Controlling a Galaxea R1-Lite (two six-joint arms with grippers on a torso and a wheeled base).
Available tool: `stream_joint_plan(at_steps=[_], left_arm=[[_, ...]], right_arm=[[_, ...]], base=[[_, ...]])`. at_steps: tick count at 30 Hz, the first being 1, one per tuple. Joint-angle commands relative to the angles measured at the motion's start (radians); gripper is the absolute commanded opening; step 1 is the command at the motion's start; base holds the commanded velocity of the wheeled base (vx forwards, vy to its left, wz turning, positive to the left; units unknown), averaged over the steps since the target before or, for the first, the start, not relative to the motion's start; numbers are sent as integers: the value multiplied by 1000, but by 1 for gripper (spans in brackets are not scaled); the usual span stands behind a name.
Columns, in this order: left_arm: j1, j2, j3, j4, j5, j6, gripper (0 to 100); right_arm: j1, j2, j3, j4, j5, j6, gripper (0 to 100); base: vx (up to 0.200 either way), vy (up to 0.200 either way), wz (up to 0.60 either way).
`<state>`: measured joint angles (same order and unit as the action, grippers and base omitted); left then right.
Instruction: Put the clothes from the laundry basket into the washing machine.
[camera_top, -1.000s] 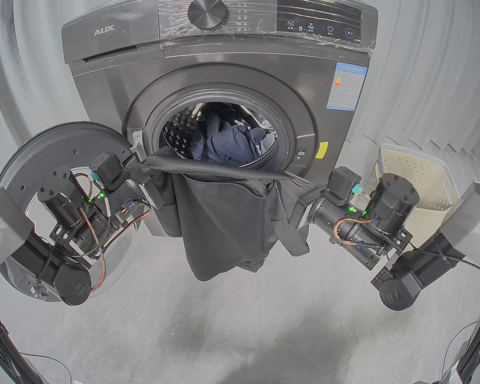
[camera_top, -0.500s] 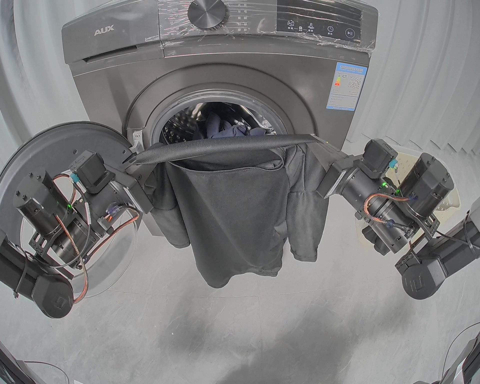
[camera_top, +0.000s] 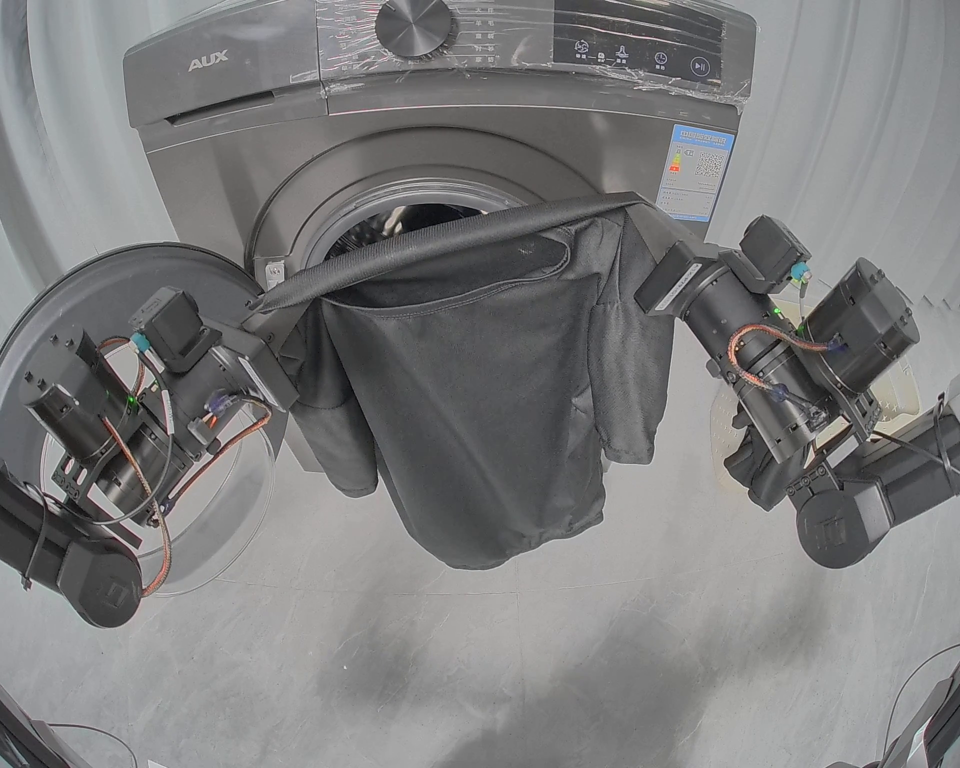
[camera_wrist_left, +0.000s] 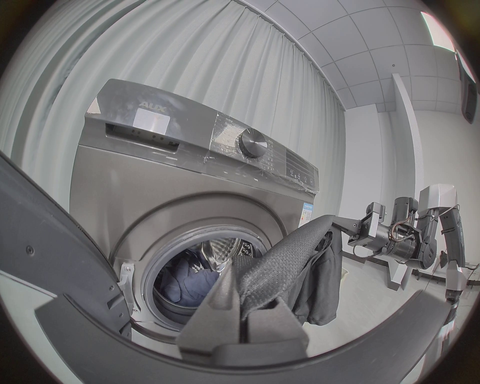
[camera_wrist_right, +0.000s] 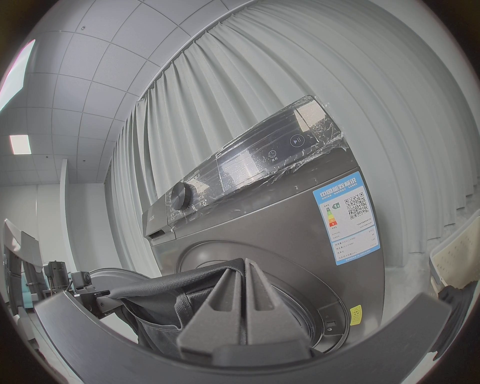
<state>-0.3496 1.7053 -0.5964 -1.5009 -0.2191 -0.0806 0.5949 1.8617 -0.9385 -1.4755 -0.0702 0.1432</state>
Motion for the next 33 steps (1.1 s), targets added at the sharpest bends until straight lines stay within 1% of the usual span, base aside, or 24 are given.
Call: stream_joint_plan(at_steps=[1,5,18,26,32,33], left_arm=[[1,-19,-20,4,1,-1,0],[-2,-50,-28,37,0,-1,0],[-11,-47,-34,42,0,-1,0],[-11,-23,-80,45,0,-4,0],[-23,-16,-72,50,0,-2,0],[-34,-3,-77,48,0,-2,0]], right_arm=[[13,-3,-8,0,-2,1,0],[23,-3,-17,1,-16,3,0],[28,-6,-14,3,-17,10,0],[26,-32,-8,11,-19,15,0],[26,-29,18,11,-17,15,0],[26,-29,38,12,-17,18,0]], base=[[0,0,0],[0,0,0],[0,0,0],[0,0,0],[0,0,0],[0,0,0]])
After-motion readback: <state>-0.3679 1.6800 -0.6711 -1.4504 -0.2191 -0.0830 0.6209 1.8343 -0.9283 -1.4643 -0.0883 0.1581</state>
